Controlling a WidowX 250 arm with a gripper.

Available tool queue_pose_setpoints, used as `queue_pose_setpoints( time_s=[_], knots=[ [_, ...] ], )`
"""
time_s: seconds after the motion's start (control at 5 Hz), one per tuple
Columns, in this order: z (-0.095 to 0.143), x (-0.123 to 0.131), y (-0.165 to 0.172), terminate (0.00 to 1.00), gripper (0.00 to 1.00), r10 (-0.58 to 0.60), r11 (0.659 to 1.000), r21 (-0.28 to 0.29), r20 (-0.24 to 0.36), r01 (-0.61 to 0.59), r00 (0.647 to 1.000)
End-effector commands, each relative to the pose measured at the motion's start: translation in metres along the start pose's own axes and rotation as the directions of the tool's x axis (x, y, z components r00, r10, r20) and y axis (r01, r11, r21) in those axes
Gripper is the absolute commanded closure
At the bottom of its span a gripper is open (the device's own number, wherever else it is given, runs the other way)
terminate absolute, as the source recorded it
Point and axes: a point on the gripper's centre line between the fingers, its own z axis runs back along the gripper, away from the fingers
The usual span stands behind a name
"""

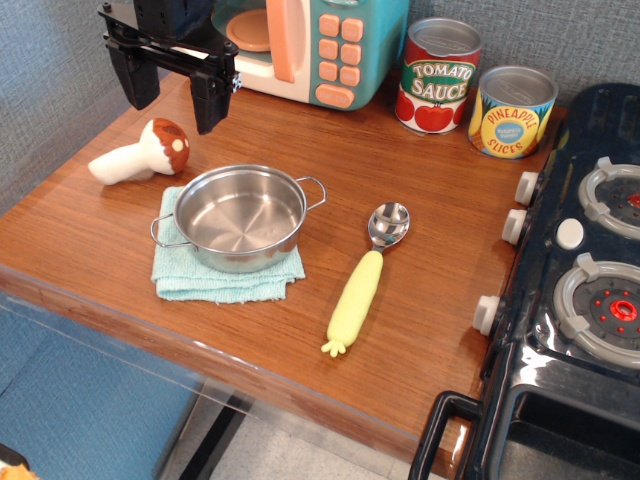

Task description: Slide the silver pot back so that it's directly in front of the microwave.

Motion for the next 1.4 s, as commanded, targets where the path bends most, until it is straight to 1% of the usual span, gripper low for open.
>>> queue_pose_setpoints(
  time_s=[0.0,0.2,0.4,0.6,0.8,1.0,1.2],
  knots=[
    [0.000,0.000,0.000,0.00,0.00,0.000,1.000,0.000,0.000,0.000,1.000],
    [0.008,-0.020,-0.029,0.00,0.00,-0.059,0.997,-0.046,0.018,0.060,0.998],
    [0.012,-0.038,-0.057,0.00,0.00,-0.142,0.986,-0.079,0.032,0.144,0.989],
    [0.002,-0.047,-0.077,0.00,0.00,-0.204,0.976,-0.081,0.000,0.204,0.979],
    [-0.027,-0.049,-0.083,0.00,0.00,-0.211,0.977,-0.058,-0.067,0.207,0.975],
    [-0.047,-0.045,-0.082,0.00,0.00,-0.195,0.981,-0.021,-0.136,0.194,0.971],
    [-0.058,-0.045,-0.082,0.00,0.00,-0.176,0.984,-0.020,-0.161,0.175,0.971]
  ],
)
